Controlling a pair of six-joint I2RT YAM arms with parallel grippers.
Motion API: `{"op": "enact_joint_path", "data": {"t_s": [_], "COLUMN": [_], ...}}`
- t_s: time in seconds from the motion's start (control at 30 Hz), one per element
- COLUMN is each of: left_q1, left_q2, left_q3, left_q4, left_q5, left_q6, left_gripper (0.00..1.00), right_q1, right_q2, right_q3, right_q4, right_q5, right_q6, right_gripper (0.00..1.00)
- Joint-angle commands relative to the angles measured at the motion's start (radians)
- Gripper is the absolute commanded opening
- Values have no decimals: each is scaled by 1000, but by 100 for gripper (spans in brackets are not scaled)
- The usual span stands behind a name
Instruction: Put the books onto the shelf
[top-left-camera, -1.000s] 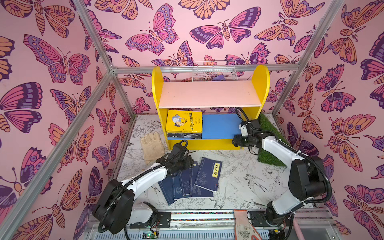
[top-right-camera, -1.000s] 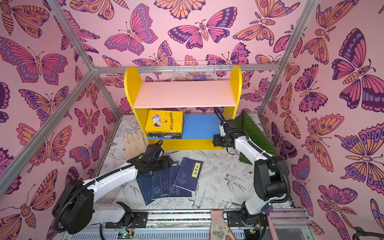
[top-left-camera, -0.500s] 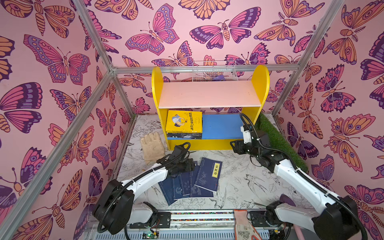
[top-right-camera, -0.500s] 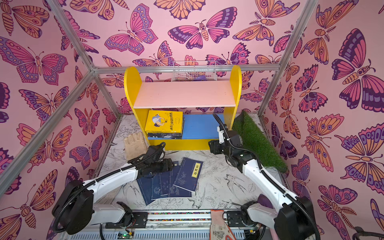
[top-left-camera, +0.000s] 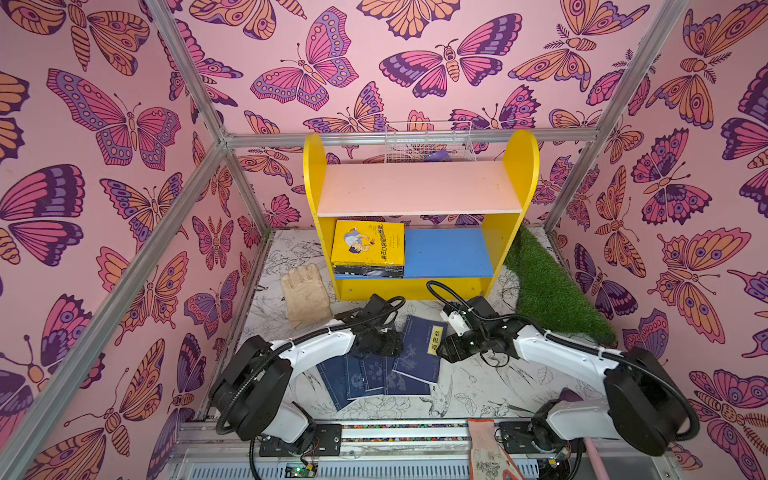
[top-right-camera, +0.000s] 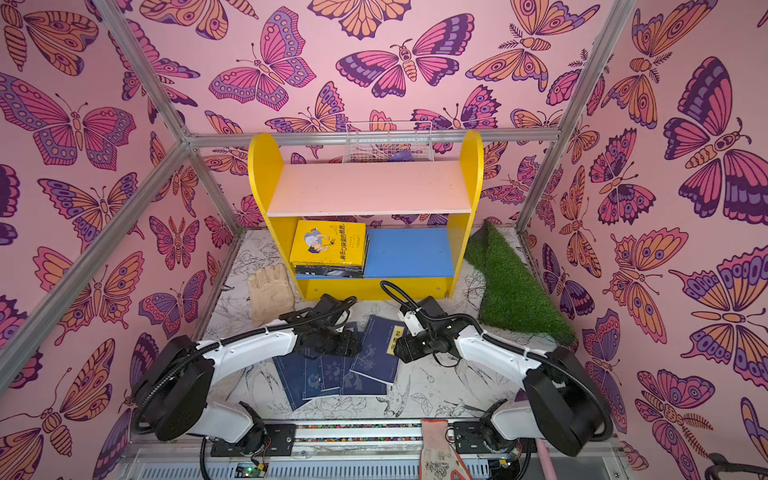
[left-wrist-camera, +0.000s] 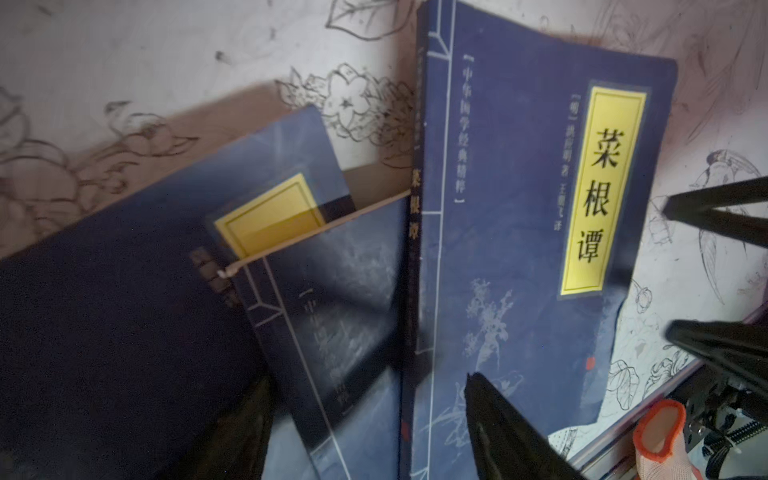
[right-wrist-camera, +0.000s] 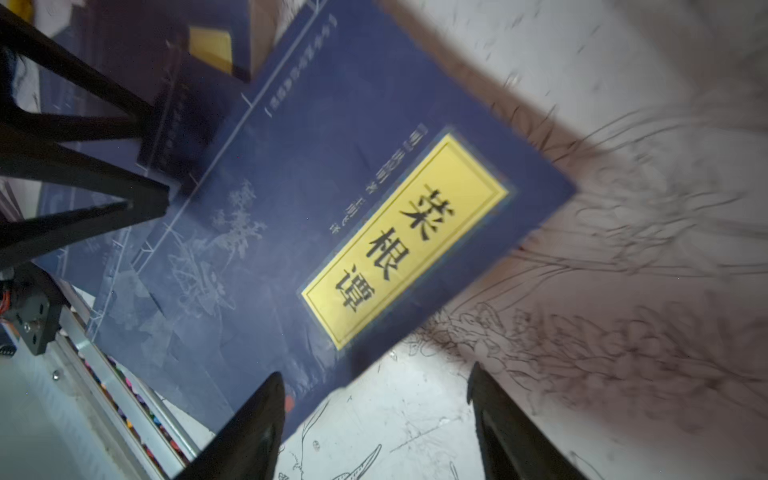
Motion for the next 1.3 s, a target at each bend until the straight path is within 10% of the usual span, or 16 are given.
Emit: {"op": "enact_joint_path", "data": {"t_s": [0.0, 0.37, 1.27], "left_q1": [-17, -36, 101], "left_q2": [44, 29, 32], "left_q3": [17, 69, 11], "left_q4": [-74, -110, -61], "left_q5": [21, -60, 175], "left_q6": [32, 33, 13], "left_gripper": [74, 74, 63], "right_q1": [4, 0, 143], "right_q2": [58, 251, 353], "right_q3": [48, 136, 339], "right_q4": [-2, 37, 1], "right_q5": [-66, -78, -132], "right_q6": [-28, -53, -142], "right_gripper": [72, 71, 62]}}
